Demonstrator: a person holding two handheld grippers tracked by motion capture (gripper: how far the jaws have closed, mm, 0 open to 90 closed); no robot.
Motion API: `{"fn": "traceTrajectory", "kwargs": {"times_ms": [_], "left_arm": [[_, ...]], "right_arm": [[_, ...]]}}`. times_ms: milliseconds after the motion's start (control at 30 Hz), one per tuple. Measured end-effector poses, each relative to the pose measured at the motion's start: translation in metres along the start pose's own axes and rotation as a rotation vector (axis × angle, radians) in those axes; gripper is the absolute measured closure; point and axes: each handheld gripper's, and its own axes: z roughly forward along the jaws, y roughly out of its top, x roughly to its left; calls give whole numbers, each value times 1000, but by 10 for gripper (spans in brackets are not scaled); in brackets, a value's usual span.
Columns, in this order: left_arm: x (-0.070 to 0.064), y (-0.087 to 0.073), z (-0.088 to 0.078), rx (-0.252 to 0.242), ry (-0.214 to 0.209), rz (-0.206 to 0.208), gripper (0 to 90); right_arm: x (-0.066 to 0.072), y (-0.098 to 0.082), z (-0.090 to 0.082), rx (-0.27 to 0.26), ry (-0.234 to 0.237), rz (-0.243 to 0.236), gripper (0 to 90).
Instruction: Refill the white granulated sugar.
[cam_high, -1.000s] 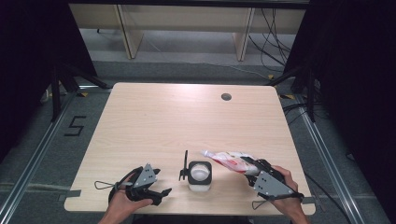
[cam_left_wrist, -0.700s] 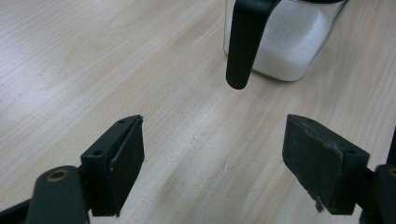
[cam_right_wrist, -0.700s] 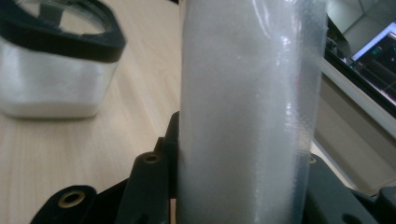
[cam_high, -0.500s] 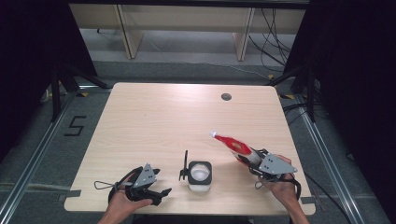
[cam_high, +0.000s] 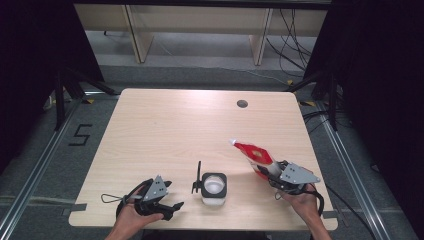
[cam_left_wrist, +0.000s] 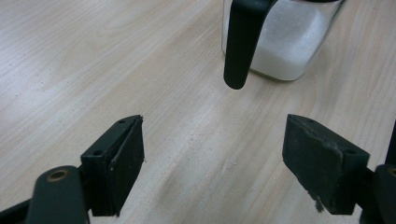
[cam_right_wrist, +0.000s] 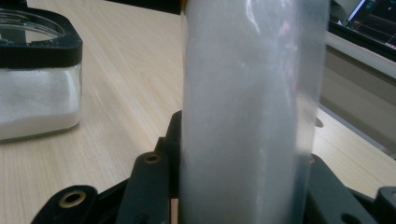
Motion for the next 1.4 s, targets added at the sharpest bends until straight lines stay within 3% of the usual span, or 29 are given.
{"fn": "traceTrajectory", "kwargs": {"times_ms": [67,133,167,333,400,500,567,600,700,767,833,900,933,1000,1167,1200,1300,1400], "left_arm": [[0,0,0,4,-2,-2,204],[-1,0,0,-2,2,-4,203],[0,0,0,-1,-1,-4,204],[0,0,0,-10,6,9,204],[0,1,0,-9,6,8,203],[0,0,0,-1,0,-3,204],[0,0,-1,1,0,11,204],[-1,0,0,-9,2,-9,204],[1,1,-1,2,7,27,204],[-1,0,-1,-2,5,-7,204],[-1,0,-1,-1,6,-7,204],[1,1,-2,2,8,19,204],[0,0,-2,5,12,-2,204],[1,1,-3,11,13,4,203],[1,1,-3,11,9,-4,204],[0,1,-2,5,17,-4,204],[0,1,-1,-5,-3,-9,204],[-1,2,-1,-12,-6,-10,204]], "right_arm": [[0,0,0,-2,-24,-23,649],[0,1,-3,23,-12,-46,649],[3,0,-4,29,-17,-19,649],[1,-3,-11,19,-25,1,650],[2,-4,-13,27,-21,43,650],[0,-5,-16,17,-44,39,649],[1,-6,-19,35,-39,70,648],[0,-6,-19,27,-47,57,647],[0,-8,-21,14,-64,74,645],[-1,-8,-25,33,-62,77,642],[-1,-10,-27,46,-71,89,637],[-1,-13,-28,14,-84,96,635],[-1,-13,-29,21,-87,110,634],[0,-14,-31,24,-81,131,630],[1,-14,-34,26,-111,127,578],[3,-14,-35,23,-114,168,550],[4,-15,-41,14,-130,232,427],[5,-17,-52,38,-113,283,386]]}}
